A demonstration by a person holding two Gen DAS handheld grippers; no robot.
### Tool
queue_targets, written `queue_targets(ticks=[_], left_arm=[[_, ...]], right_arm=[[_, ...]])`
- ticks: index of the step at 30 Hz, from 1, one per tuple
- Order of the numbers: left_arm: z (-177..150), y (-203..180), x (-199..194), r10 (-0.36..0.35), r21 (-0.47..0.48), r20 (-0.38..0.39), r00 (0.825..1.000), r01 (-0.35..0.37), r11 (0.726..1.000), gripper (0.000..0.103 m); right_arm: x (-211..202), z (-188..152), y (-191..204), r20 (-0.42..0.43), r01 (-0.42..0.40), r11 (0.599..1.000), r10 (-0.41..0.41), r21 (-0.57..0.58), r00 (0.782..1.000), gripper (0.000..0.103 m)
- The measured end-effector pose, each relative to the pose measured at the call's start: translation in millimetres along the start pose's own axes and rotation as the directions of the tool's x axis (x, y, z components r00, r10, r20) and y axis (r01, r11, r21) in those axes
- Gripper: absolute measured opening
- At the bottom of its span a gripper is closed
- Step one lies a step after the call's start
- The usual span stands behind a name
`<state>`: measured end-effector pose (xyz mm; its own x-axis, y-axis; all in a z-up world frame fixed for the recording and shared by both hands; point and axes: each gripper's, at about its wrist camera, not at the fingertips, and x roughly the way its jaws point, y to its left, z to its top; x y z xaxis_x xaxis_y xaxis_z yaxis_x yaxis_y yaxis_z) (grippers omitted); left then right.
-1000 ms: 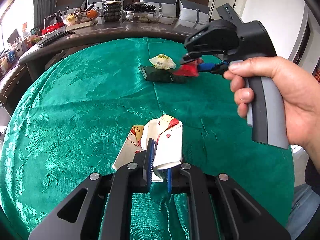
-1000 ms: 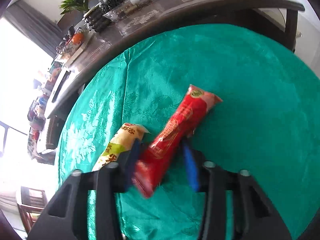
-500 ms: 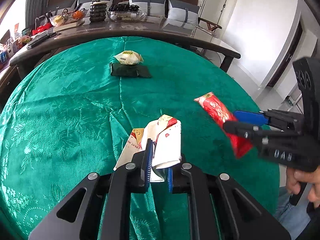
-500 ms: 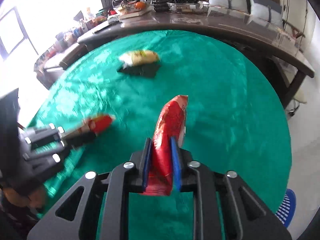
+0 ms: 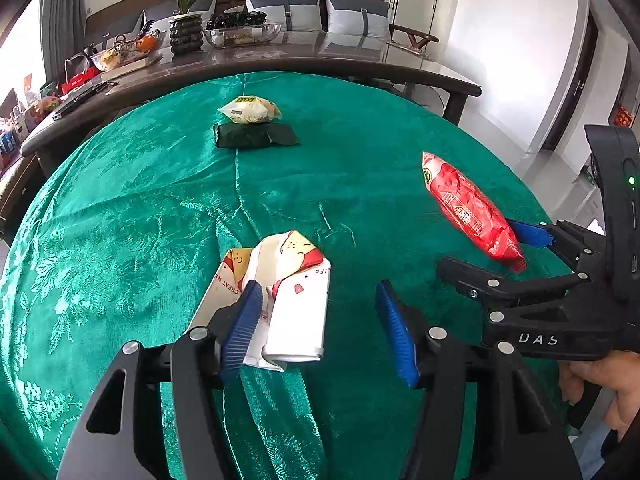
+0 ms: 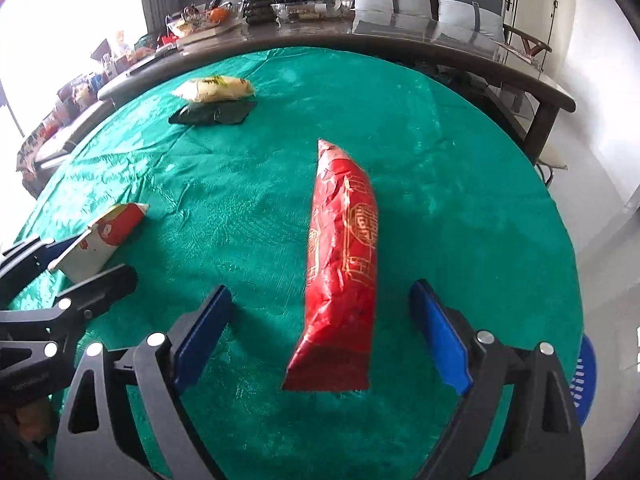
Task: Collect trash
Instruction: 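Grasp the white paper wrapper with the left tool while the right tool grasps the red sausage wrapper, then carry the white wrapper and red wrapper to the blue wastebasket and open both tools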
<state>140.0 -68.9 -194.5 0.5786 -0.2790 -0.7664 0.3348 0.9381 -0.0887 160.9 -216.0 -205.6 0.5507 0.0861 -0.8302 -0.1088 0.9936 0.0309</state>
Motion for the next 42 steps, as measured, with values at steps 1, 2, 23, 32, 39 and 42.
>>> queue_targets(ticks=[1,2,23,32,39,42], left_arm=[[0.0,0.1,0.5,0.001,-0.001,-0.003,1.0,-0.001,1.0,0.059],[0.2,0.4,0.5,0.001,0.0,-0.003,1.0,-0.001,1.0,0.059],[5.1,18.5,-8.7,-0.044,0.002,-0.043,0.998,0.044,0.999,0.043],[7.1,20.6,-9.5,-0.041,0.027,-0.082,0.996,0.044,0.999,0.012],[20.6,1.1,-22.7,-0.116,0.021,-0.057,0.992,0.117,0.993,0.01],[30.7,-10.3,-26.0,-0.158,0.023,-0.055,0.986,0.16,0.987,0.01]], right_arm=[[-1.6,-2.0,-0.2,0.0,0.0,1.0,0.0,-0.002,1.0,0.088],[-0.7,-2.1,-1.6,0.0,-0.012,1.0,0.012,0.006,1.0,0.089],[-35.9,34.2,-50.8,-0.107,-0.197,0.979,0.202,0.052,0.974,0.089],[-4.9,62.9,-21.1,-0.245,-0.112,0.993,0.099,-0.04,0.965,0.049],[-23.4,52.7,-50.6,-0.183,-0.164,0.985,0.17,0.046,0.968,0.013],[-40.7,52.0,-66.9,-0.126,-0.206,0.974,0.217,0.096,0.968,0.011]])
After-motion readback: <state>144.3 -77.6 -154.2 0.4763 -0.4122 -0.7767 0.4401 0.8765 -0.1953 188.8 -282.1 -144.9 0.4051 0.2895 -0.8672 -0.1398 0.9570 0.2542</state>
